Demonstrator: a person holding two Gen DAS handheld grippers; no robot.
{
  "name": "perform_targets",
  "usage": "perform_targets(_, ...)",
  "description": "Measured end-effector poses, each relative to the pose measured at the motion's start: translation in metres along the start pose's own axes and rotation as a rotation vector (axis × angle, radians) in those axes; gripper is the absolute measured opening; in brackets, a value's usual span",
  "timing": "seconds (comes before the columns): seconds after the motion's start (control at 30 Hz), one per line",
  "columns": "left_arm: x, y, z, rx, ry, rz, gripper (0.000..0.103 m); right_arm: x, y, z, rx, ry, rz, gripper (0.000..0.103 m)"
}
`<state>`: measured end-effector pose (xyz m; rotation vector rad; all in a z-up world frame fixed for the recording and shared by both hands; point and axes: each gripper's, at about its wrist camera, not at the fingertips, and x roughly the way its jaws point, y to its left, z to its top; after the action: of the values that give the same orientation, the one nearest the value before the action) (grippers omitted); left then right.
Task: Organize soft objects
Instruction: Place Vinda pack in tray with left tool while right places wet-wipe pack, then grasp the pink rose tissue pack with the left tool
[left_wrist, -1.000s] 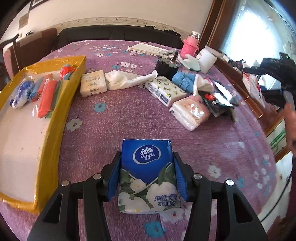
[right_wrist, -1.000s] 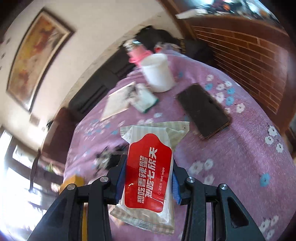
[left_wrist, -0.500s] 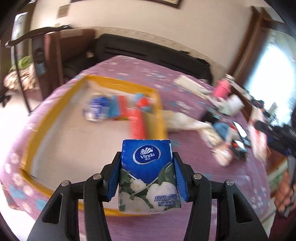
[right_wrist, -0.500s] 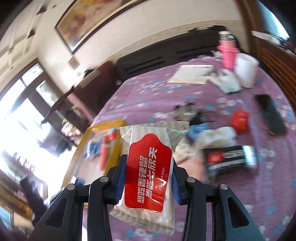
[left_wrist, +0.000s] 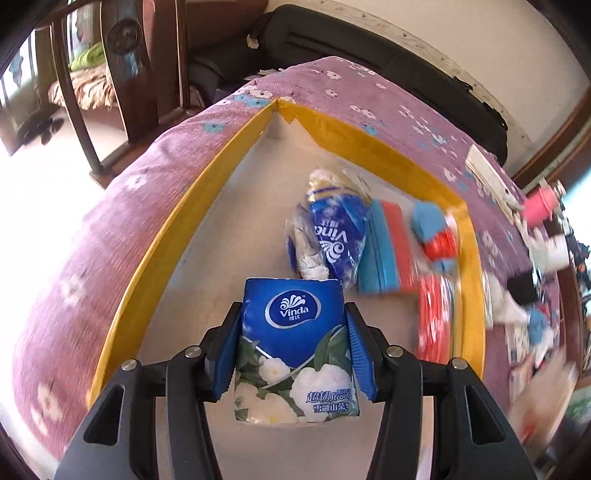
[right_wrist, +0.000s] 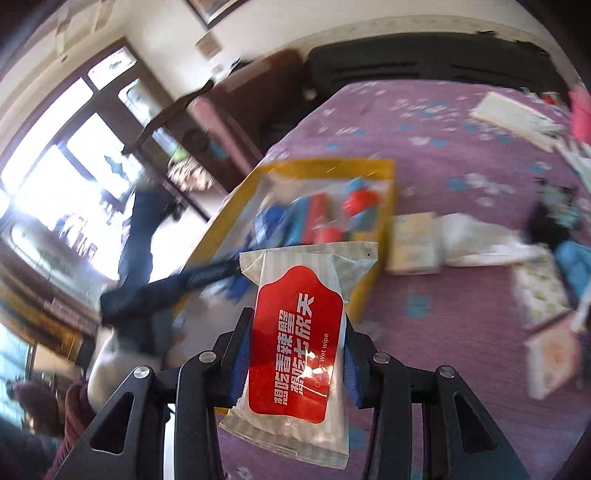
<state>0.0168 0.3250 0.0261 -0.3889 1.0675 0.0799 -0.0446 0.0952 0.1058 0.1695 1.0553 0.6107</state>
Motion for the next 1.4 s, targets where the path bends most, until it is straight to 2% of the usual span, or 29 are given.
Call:
perform_targets(0.13,0.006,0.009,0.021,-0.036,-0.047,-0.059,0.055,0.042,0.018,0.007,-0.044,0.088,0.019,0.046)
perform_targets(0.23,-0.004,0.021,0.019,-0.079,-0.075,-0.146,0.058,0.071,0.023,0.013,-0.048,0.143,0.026,0.046)
perform_targets(0.47,-0.060,0.033,-0.009,-0.036,-0.248,-0.150,0.072,0.119,0.014,0.036,-0.036,0.180,-0.040,0.046)
perform_targets(0.63,-0.081,0.042,-0.029,-0.040,-0.303,-0.145,0.074,0.137,0.013,0.050,-0.041,0.138,-0.111,0.049)
perform_targets(0.7,-0.087,0.042,-0.038,-0.051,-0.308,-0.147,0.074,0.138,0.011,0.057,-0.038,0.142,-0.104,0.053)
perform_targets(0.77,-0.091,0.039,-0.047,-0.042,-0.299,-0.137,0.075,0.126,0.011,0.055,-0.046,0.114,-0.083,0.059)
perform_targets(0.83,-0.096,0.035,-0.057,-0.028,-0.295,-0.130,0.075,0.110,0.013,0.052,-0.064,0.064,-0.062,0.070)
perform_targets(0.93,-0.105,0.029,-0.073,-0.014,-0.310,-0.115,0.075,0.087,0.014,0.045,-0.073,0.022,-0.045,0.071)
perform_targets(1.07,-0.118,0.013,-0.090,0.003,-0.322,-0.135,0.076,0.050,0.009,0.031,-0.081,-0.027,-0.044,0.071)
perform_targets(1.17,-0.126,-0.005,-0.102,0.045,-0.335,-0.141,0.082,0.016,-0.005,0.014,-0.076,-0.084,-0.073,0.072)
perform_targets(1.27,-0.129,-0.028,-0.114,0.090,-0.350,-0.144,0.083,-0.017,-0.021,-0.004,-0.054,-0.140,-0.110,0.075)
perform_targets(1.4,-0.123,-0.059,-0.131,0.146,-0.317,-0.170,0.083,-0.058,-0.049,-0.030,-0.013,-0.198,-0.147,0.076)
